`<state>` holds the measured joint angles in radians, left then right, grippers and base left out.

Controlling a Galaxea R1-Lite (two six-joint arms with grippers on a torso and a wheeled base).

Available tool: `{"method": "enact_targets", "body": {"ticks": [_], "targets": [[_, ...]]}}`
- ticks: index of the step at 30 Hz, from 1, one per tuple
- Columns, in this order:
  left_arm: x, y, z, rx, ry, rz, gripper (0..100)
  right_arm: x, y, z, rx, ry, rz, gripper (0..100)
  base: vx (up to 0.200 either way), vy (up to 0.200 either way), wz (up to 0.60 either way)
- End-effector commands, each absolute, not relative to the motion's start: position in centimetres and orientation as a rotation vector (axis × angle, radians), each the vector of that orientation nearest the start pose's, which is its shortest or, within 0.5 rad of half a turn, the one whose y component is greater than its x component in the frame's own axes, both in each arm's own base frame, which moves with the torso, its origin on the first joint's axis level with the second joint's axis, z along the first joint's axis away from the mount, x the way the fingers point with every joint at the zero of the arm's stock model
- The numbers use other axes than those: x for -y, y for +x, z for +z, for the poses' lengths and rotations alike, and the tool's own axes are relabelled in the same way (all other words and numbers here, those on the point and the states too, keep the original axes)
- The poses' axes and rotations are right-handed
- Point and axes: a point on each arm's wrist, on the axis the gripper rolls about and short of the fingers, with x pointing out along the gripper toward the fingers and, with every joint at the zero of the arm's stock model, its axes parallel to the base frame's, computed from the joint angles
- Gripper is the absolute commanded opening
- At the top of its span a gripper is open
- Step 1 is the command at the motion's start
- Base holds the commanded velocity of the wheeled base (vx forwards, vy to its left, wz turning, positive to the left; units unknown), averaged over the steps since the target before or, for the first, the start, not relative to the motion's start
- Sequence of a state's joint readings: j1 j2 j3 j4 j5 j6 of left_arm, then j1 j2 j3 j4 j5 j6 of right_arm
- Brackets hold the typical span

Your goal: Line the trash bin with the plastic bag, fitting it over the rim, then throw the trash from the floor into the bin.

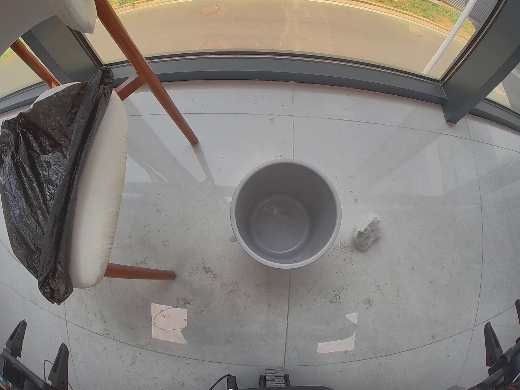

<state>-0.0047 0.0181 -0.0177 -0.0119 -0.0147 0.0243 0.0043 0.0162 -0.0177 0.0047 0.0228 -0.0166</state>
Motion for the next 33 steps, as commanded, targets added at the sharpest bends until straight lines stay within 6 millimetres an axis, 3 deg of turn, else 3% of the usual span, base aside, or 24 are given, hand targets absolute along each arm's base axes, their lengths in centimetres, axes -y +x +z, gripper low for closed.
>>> {"method": "enact_targets", "body": {"ticks": [1,23,26,33], "targets": [[0.0,-2.3,7.7,0.011,0.025,-0.018,100,0.0,-2.2,7.5,-0.009,-0.017,0.028,100,0.0,0.0,0.0],[0.0,-2.3,7.8,0.02,0.026,-0.009,100,0.0,-2.2,7.5,-0.009,-0.017,0.028,100,0.0,0.0,0.0],[0.0,-2.8,10.9,0.327,0.033,-0.002,100,0.0,-2.2,7.5,-0.009,-0.017,0.025,100,0.0,0.0,0.0],[-0.1,-3.0,11.4,0.378,0.043,0.04,100,0.0,-2.2,7.5,-0.009,-0.017,0.028,100,0.0,0.0,0.0]]}}
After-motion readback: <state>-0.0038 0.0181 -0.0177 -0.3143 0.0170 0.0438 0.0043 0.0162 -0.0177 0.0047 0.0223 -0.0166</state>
